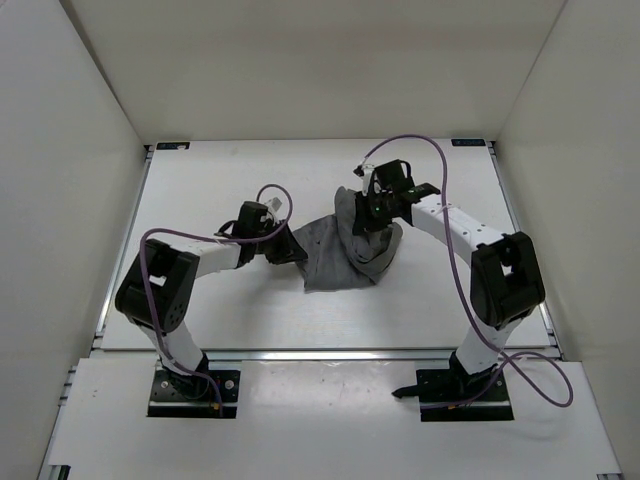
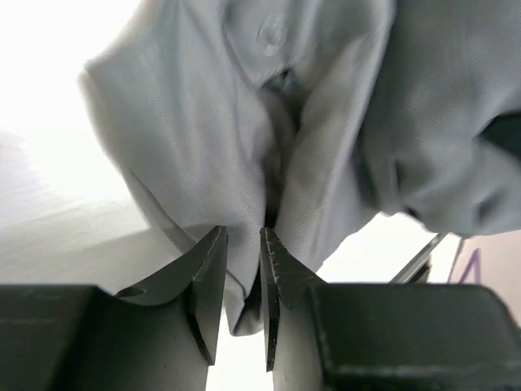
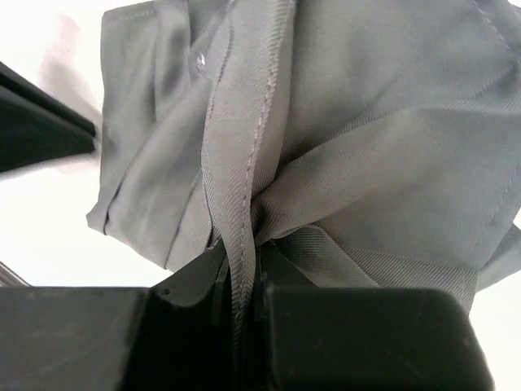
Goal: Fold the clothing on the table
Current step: Fold the skirt
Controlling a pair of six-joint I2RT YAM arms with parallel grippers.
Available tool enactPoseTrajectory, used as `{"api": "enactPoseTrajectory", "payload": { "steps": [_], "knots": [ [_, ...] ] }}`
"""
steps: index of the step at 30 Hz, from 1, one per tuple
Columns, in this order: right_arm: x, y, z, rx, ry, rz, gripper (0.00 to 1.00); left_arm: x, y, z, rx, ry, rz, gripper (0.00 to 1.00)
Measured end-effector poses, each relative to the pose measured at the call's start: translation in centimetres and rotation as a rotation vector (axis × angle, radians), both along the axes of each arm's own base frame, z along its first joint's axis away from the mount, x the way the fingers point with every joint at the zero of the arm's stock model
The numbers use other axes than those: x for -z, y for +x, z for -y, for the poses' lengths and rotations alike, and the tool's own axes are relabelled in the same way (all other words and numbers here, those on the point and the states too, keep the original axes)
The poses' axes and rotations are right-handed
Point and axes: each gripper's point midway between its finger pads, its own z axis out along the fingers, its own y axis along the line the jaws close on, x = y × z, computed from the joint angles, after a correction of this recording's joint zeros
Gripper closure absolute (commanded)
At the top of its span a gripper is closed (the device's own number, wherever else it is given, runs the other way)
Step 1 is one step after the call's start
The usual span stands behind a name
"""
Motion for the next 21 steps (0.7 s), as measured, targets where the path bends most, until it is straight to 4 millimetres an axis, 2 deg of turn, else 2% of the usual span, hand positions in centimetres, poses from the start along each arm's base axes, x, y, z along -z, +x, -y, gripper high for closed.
{"api": "enactPoseTrajectory", "payload": {
  "steps": [6, 8, 10, 11, 12, 13, 14, 16, 19, 21],
  "knots": [
    [0.6, 0.0, -2.9, -0.058, -0.007, -0.022, 1.00, 3.4, -2.1, 1.9, 0.078, 0.042, -0.082, 0.67],
    [1.0, -0.4, -4.0, -0.081, -0.006, -0.038, 0.99, 3.4, -2.2, 2.5, 0.099, 0.026, -0.086, 0.68],
    [1.5, -1.0, -4.8, -0.099, 0.000, -0.058, 0.83, 3.4, -2.2, 2.5, 0.101, 0.026, -0.083, 0.67],
    [1.7, -1.3, -5.1, -0.105, 0.007, -0.070, 0.64, 3.4, -2.1, 2.5, 0.101, 0.027, -0.083, 0.67],
    [1.7, -1.6, -5.5, -0.107, 0.016, -0.083, 0.51, 3.4, -2.1, 2.4, 0.100, 0.027, -0.082, 0.67],
    [1.7, -1.8, -5.7, -0.113, 0.023, -0.092, 0.46, 3.4, -2.0, 2.3, 0.099, 0.027, -0.082, 0.68],
    [1.6, -2.0, -5.9, -0.118, 0.034, -0.099, 0.34, 3.4, -1.9, 2.2, 0.097, 0.026, -0.081, 0.67],
    [1.2, -2.1, -6.3, -0.123, 0.060, -0.107, 0.24, 3.4, -1.6, 1.7, 0.087, 0.025, -0.081, 0.67],
    [0.1, -2.1, -6.6, -0.119, 0.107, -0.109, 0.23, 3.3, -0.9, 0.8, 0.067, 0.026, -0.081, 0.67],
    [-1.5, -1.8, -6.5, -0.106, 0.145, -0.087, 0.24, 3.3, -0.5, 0.2, 0.051, 0.028, -0.082, 0.66]
  ]
}}
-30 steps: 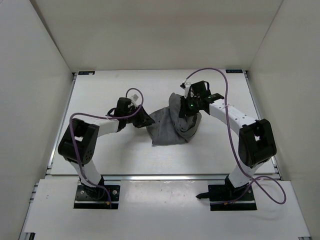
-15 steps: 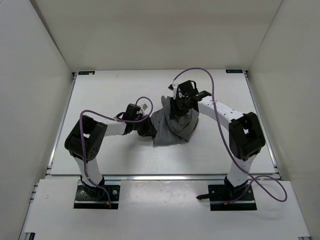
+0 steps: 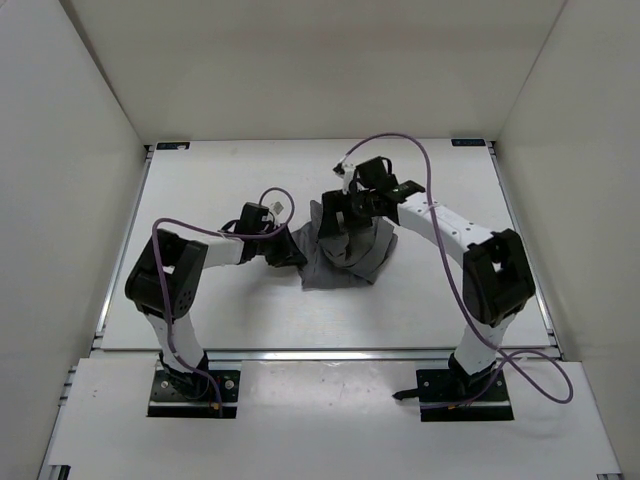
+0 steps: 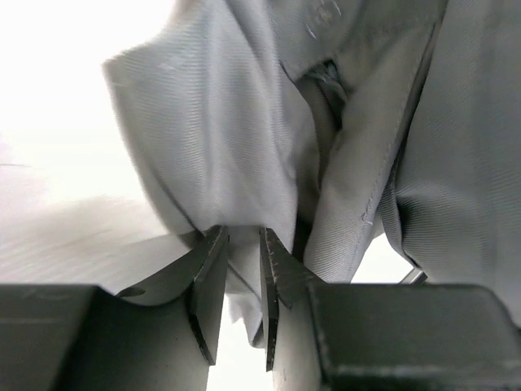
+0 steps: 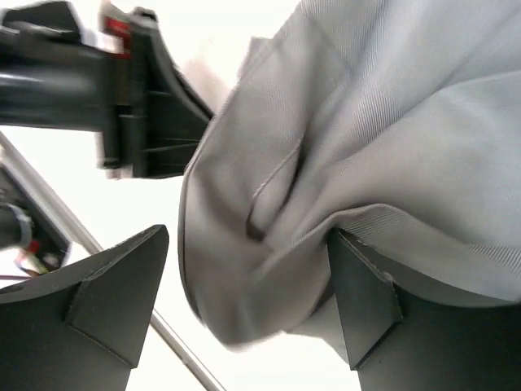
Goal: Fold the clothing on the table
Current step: Fold the skirt
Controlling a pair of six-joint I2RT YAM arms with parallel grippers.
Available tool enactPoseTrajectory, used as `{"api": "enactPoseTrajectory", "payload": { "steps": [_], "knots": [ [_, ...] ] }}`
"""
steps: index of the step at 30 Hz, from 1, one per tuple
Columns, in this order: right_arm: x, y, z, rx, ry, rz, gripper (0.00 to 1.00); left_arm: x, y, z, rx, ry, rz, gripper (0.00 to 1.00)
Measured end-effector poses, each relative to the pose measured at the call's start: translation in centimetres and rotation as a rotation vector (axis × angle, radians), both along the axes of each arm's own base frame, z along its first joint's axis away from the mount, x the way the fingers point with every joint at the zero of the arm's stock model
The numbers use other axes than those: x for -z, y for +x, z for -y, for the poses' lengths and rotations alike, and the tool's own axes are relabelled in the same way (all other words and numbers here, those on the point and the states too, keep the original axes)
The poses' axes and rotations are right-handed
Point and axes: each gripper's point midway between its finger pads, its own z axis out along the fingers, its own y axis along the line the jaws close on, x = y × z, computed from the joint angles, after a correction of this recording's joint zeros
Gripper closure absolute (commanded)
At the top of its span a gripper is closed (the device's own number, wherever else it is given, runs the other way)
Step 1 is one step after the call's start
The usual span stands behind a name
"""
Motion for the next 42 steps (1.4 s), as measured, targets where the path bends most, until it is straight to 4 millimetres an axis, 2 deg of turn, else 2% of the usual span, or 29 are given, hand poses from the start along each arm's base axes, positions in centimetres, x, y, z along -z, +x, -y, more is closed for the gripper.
{"api": "enactPoseTrajectory", "payload": {
  "steps": [4, 7, 9, 10, 11, 13, 15, 19, 24, 27, 32, 35, 37, 39, 42],
  "knots": [
    [-5.4, 0.5, 0.3, 0.038, 0.104, 0.109, 0.25, -0.8, 0.7, -1.1, -0.026, -0.002, 0.013, 0.65],
    [-9.8, 0.5, 1.4, 0.073, 0.180, 0.224, 0.29, -1.7, 1.3, -1.6, -0.039, -0.008, 0.031, 0.65],
    [-11.4, 0.3, 2.5, 0.102, 0.207, 0.276, 0.45, -2.5, 1.6, -2.1, -0.052, -0.012, 0.045, 0.64],
    [-11.5, 0.3, 3.2, 0.122, 0.205, 0.289, 0.58, -3.0, 1.7, -2.4, -0.057, -0.015, 0.052, 0.64],
    [-11.4, 0.4, 3.9, 0.141, 0.195, 0.295, 0.72, -3.5, 1.8, -2.7, -0.064, -0.018, 0.061, 0.64],
    [-9.9, 0.7, 5.3, 0.188, 0.152, 0.286, 0.82, -5.0, 2.2, -3.5, -0.085, -0.030, 0.088, 0.64],
    [-7.3, 0.6, 6.6, 0.224, 0.089, 0.246, 0.89, -6.7, 2.8, -4.3, -0.108, -0.045, 0.126, 0.66],
    [-2.4, -0.4, 7.4, 0.232, -0.014, 0.143, 0.89, -10.0, 4.5, -4.7, -0.127, -0.071, 0.210, 0.72],
    [1.6, -0.2, 7.0, 0.196, -0.095, 0.088, 0.87, -12.0, 4.3, -2.2, -0.083, -0.107, 0.264, 0.71],
    [3.0, 0.9, 6.7, 0.175, -0.133, 0.081, 0.85, -12.7, 4.2, -0.4, -0.055, -0.120, 0.285, 0.68],
    [2.6, 4.1, 5.7, 0.151, -0.156, 0.139, 0.83, -13.2, 5.8, 3.0, -0.011, -0.138, 0.314, 0.69],
    [1.3, 6.0, 4.7, 0.139, -0.148, 0.186, 0.83, -11.6, 5.8, 4.2, 0.011, -0.114, 0.287, 0.70],
    [0.2, 6.9, 3.6, 0.127, -0.130, 0.217, 0.83, -10.1, 5.2, 4.5, 0.023, -0.088, 0.249, 0.71],
    [-0.7, 7.0, 2.3, 0.104, -0.112, 0.243, 0.82, -8.9, 4.4, 4.4, 0.029, -0.071, 0.221, 0.71],
    [-1.6, 6.0, -0.3, 0.048, -0.074, 0.262, 0.81, -7.2, 3.2, 3.5, 0.028, -0.049, 0.182, 0.71]
  ]
}}
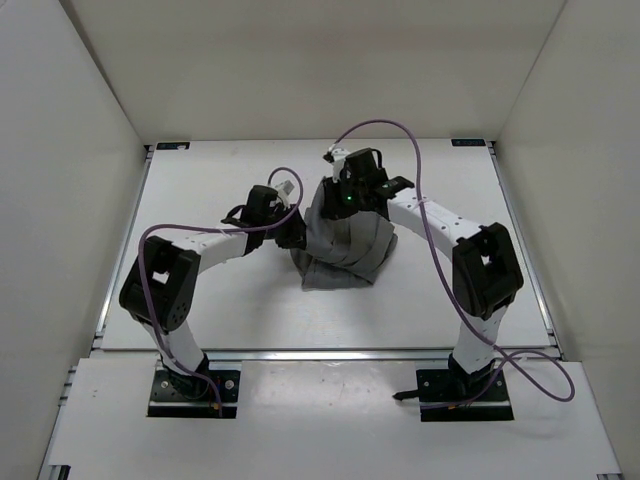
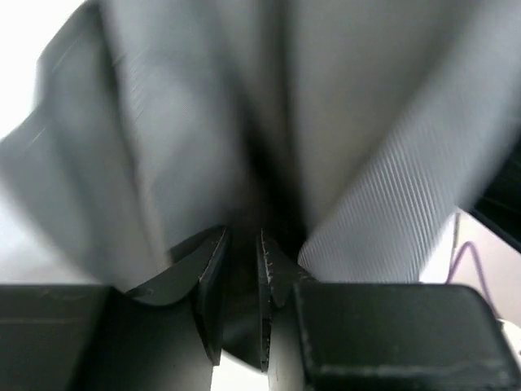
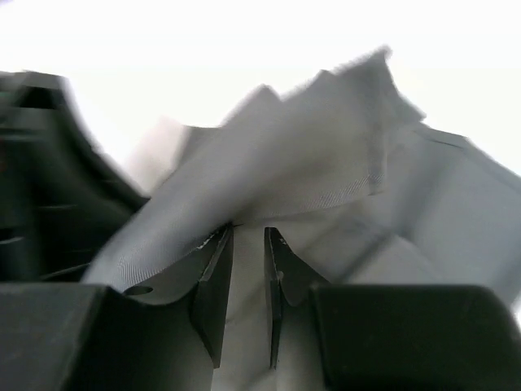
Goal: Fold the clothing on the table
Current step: Fold the skirt
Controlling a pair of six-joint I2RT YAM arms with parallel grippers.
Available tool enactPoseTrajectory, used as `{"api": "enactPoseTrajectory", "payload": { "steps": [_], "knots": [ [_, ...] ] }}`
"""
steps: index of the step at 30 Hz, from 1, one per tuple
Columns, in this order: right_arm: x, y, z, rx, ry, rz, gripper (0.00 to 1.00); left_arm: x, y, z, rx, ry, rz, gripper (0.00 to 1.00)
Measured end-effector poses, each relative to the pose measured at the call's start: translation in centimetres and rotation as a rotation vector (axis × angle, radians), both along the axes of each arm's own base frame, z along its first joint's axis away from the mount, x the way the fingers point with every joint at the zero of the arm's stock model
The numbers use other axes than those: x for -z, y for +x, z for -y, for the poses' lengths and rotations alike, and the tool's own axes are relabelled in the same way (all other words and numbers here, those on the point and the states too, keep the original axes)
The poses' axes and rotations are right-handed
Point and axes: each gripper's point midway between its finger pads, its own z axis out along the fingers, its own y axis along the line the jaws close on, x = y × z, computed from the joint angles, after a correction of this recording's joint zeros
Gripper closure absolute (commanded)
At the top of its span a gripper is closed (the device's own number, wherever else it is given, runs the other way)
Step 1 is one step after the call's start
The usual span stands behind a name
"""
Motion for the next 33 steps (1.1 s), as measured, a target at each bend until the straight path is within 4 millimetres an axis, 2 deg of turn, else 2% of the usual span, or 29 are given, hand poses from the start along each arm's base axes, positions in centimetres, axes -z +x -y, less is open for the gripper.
{"api": "enactPoseTrajectory", "payload": {
  "steps": [3, 6, 10, 13, 16, 19, 21, 23, 24, 26, 28, 31, 33],
  "knots": [
    [0.3, -1.4, -2.4, -0.062, 0.035, -0.021, 0.82, 1.6, -1.2, -2.1, -0.019, 0.041, -0.054, 0.70],
    [1.5, -2.8, -4.4, -0.109, 0.055, -0.066, 0.80, 1.4, -1.3, -5.0, -0.059, 0.066, -0.063, 0.66],
    [3.1, -4.0, -4.9, -0.128, 0.055, -0.119, 0.80, -1.2, 0.1, -9.3, -0.155, 0.075, 0.003, 0.63],
    [2.7, -3.6, -4.4, -0.110, 0.062, -0.116, 0.79, -3.3, 0.7, -10.3, -0.183, 0.078, 0.058, 0.63],
    [1.1, -2.7, -2.6, -0.063, 0.077, -0.092, 0.79, -5.1, 1.1, -9.0, -0.157, 0.062, 0.102, 0.67],
    [-2.0, -2.0, 0.8, 0.012, 0.103, -0.028, 1.00, -6.5, 0.8, -6.2, -0.107, 0.031, 0.135, 0.83],
    [-4.0, -2.0, 3.2, 0.062, 0.123, 0.024, 1.00, -7.0, 0.3, -3.7, -0.057, 0.015, 0.150, 1.00],
    [-5.0, -2.2, 5.8, 0.114, 0.139, 0.060, 1.00, -6.7, -0.5, -1.1, -0.001, 0.015, 0.160, 1.00],
    [-4.9, -2.4, 6.6, 0.130, 0.140, 0.063, 1.00, -6.2, -1.0, 0.1, 0.025, 0.020, 0.158, 1.00],
    [-3.1, -3.0, 7.8, 0.151, 0.129, 0.035, 1.00, -4.3, -2.2, 2.0, 0.069, 0.045, 0.132, 1.00],
    [0.3, -4.0, 8.4, 0.159, 0.100, -0.033, 0.99, -1.9, -3.4, 2.8, 0.095, 0.077, 0.091, 1.00],
    [6.0, -6.9, 9.2, 0.161, 0.052, -0.172, 1.00, 1.9, -4.8, 1.8, 0.090, 0.142, 0.019, 1.00],
    [8.5, -8.4, 9.6, 0.161, 0.037, -0.235, 1.00, 3.9, -5.7, 0.9, 0.078, 0.178, -0.019, 1.00]
  ]
}}
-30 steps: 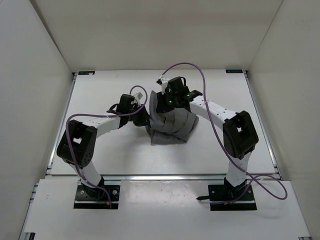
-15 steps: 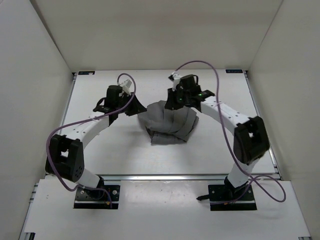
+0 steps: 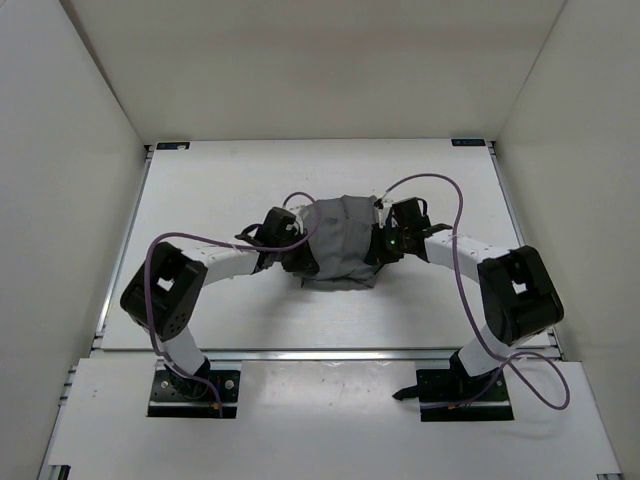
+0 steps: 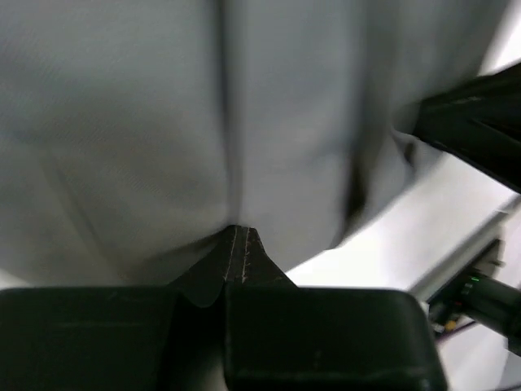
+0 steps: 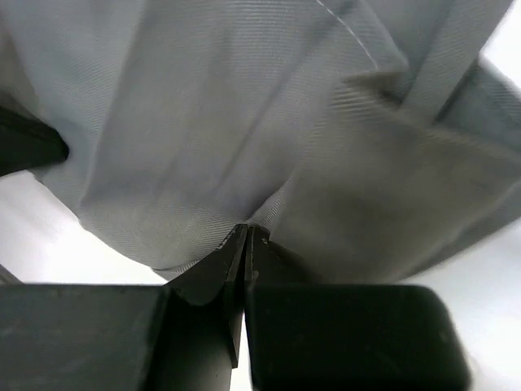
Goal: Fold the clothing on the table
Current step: Fold the skirt
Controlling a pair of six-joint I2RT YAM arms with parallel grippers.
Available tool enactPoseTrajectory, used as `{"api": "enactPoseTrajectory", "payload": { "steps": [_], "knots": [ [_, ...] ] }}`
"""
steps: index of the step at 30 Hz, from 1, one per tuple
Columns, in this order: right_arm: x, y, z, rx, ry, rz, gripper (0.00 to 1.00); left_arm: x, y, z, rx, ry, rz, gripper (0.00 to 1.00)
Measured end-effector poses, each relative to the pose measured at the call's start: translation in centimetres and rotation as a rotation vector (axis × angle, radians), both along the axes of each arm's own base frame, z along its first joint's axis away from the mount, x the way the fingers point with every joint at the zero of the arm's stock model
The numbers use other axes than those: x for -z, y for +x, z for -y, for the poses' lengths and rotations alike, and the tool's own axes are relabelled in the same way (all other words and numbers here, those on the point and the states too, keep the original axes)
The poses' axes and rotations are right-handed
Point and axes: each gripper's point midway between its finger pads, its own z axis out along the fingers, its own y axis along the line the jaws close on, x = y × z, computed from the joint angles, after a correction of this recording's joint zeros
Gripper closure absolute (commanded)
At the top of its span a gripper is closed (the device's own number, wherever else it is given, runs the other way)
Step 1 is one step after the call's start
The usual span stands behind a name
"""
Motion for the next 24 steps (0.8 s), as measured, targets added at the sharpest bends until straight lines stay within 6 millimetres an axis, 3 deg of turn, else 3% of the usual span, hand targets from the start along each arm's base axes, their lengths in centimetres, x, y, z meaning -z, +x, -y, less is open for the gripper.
{"api": "enactPoseTrajectory", "payload": {
  "steps": [2, 6, 7, 9, 11, 12, 15, 19, 21, 24],
  "knots": [
    [1.3, -0.7, 0.0, -0.002, 0.005, -0.038, 1.00, 1.7, -0.6, -0.9, -0.020, 0.015, -0.034, 1.00],
    [1.6, -0.3, -0.4, -0.012, 0.028, -0.052, 0.97, 3.3, -1.1, -1.4, -0.030, 0.019, -0.089, 0.95],
    [1.3, 0.0, -0.4, -0.009, 0.034, -0.048, 0.95, 3.1, -0.9, -1.3, -0.029, 0.020, -0.086, 0.86],
    [0.1, 1.0, -0.4, -0.002, 0.056, -0.027, 0.75, 2.4, -0.3, -1.0, -0.023, 0.023, -0.066, 0.67],
    [-1.9, 2.5, -0.2, 0.011, 0.101, 0.014, 0.60, 0.9, 0.7, -0.6, -0.017, 0.006, -0.028, 0.45],
    [-3.0, 3.0, -0.1, 0.017, 0.131, 0.034, 0.51, 0.0, 1.1, -0.5, -0.012, -0.007, -0.006, 0.41],
    [-7.0, 4.5, 1.0, 0.040, 0.213, 0.104, 0.43, -3.5, 2.8, -1.3, -0.032, -0.054, 0.055, 0.25],
    [-12.3, 6.7, 2.5, 0.084, 0.205, 0.212, 0.38, -9.1, 5.5, -5.0, -0.117, -0.078, 0.187, 0.04],
    [-14.2, 7.0, 2.8, 0.098, 0.171, 0.252, 0.33, -11.8, 6.4, -7.5, -0.172, -0.051, 0.259, 0.01],
    [-15.0, 6.2, 3.8, 0.120, 0.112, 0.273, 0.38, -14.5, 6.3, -10.2, -0.219, 0.013, 0.346, 0.01]
  ]
}}
